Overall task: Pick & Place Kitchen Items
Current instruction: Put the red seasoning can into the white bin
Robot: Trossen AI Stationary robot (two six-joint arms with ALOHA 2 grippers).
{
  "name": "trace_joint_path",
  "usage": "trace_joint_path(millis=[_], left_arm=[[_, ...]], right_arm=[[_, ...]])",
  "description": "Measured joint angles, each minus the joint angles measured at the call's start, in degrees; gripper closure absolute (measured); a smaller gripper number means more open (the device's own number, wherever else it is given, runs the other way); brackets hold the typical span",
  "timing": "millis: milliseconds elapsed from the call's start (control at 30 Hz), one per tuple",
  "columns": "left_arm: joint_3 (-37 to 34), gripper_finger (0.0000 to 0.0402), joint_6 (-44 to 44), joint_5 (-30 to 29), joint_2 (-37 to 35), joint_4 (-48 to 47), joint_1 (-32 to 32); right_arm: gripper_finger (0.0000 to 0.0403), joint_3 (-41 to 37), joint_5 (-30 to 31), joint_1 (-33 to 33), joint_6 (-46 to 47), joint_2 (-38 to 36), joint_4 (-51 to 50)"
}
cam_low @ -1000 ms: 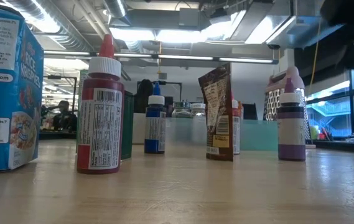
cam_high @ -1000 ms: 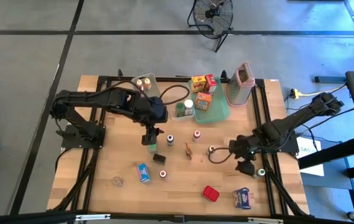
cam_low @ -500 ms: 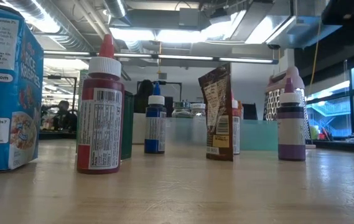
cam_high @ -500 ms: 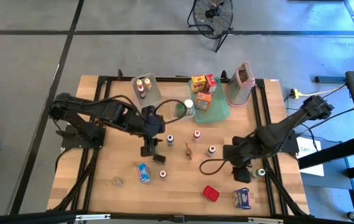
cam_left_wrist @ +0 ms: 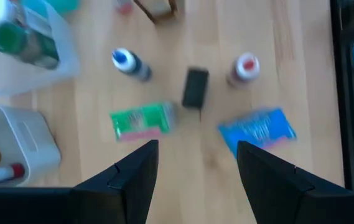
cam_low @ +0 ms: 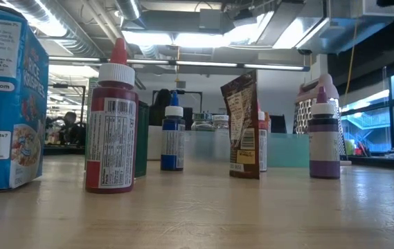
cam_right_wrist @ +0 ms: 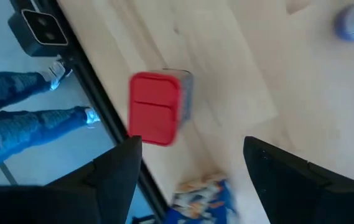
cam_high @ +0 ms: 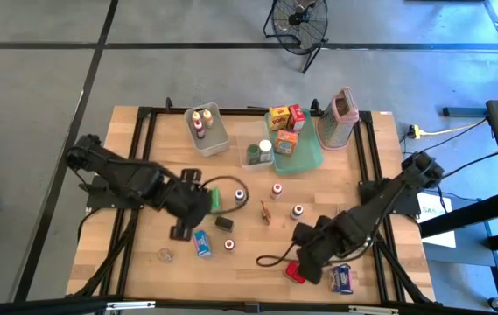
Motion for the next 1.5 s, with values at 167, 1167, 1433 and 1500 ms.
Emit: trace_joint_path(millis=[167,1167,1433,1500], left_arm=[[0.0,0.0190,-1.5,-1.5,0.0,-2.6,-6.4],[0.0,0.0190,-0.4,-7.6,0.0,-2.6,-17.8],[0.0,0.0190,-0.4,-7.6,0.0,-2.6,-17.8],[0.0,0.0190,-0.4,-7.6,0.0,-2.6,-17.8]], right_arm=[[0.0119,5.0,-0.2,1.0,6.1,5.1,-0.5],[0.0119,7.2,0.1,1.9,11.1,6.4,3.4],[0.0107,7.2,0.1,1.9,12.1,6.4,4.2],[0.0103,7.2,0.2,1.9,12.6,6.4,4.3]])
